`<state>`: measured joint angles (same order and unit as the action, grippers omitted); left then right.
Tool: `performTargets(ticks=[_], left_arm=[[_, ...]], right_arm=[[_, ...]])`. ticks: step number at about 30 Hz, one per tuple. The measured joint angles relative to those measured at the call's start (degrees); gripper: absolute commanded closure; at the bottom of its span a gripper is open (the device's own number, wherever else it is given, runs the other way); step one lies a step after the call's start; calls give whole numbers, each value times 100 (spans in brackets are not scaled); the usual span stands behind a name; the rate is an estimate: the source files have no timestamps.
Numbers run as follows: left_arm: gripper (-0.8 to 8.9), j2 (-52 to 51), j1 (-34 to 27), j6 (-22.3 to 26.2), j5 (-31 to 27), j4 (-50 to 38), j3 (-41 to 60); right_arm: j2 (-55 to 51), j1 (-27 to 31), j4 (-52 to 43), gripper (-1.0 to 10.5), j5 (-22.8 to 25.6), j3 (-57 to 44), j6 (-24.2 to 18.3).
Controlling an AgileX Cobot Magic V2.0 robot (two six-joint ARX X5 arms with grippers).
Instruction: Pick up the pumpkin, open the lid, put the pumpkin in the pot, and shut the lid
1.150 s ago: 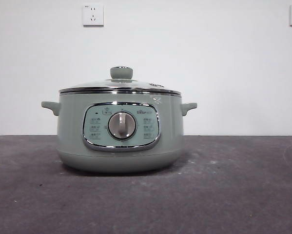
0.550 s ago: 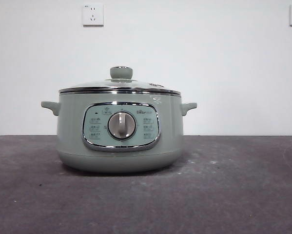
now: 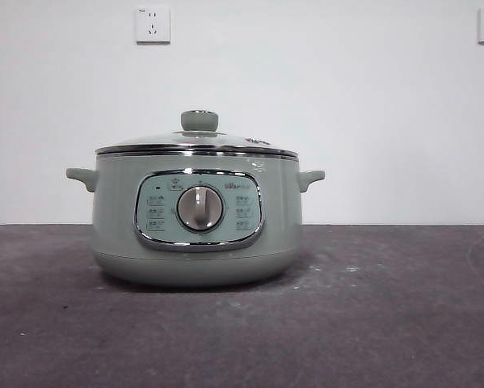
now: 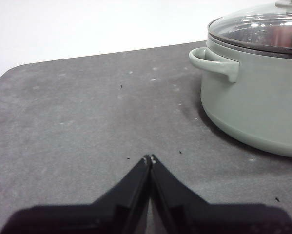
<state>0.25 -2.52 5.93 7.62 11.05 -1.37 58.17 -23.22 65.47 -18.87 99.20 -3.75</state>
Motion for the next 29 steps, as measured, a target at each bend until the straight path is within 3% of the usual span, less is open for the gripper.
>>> performTargets(ticks=[2, 5, 8, 17, 23, 29], left_arm=[[816, 0, 0, 0, 0, 0, 0], [816, 2, 0, 0, 0, 0, 0], [816, 0, 0, 0, 0, 0, 0], [816, 0, 0, 0, 0, 0, 0], [816, 0, 0, 0, 0, 0, 0], [816, 0, 0, 0, 0, 0, 0]], right_arm=[[-520, 640, -540, 946, -411, -382, -31], [-1381, 1499, -1493, 946, -466, -1473, -203], [-1974, 1740, -2452, 946, -470, -2527, -297], [-3648, 1836, -5307, 946, -470, -5930, -323], [-4503, 1836, -6113, 946, 232, -7667, -15], [-5090, 1836, -6349, 946, 828, -8741, 278]])
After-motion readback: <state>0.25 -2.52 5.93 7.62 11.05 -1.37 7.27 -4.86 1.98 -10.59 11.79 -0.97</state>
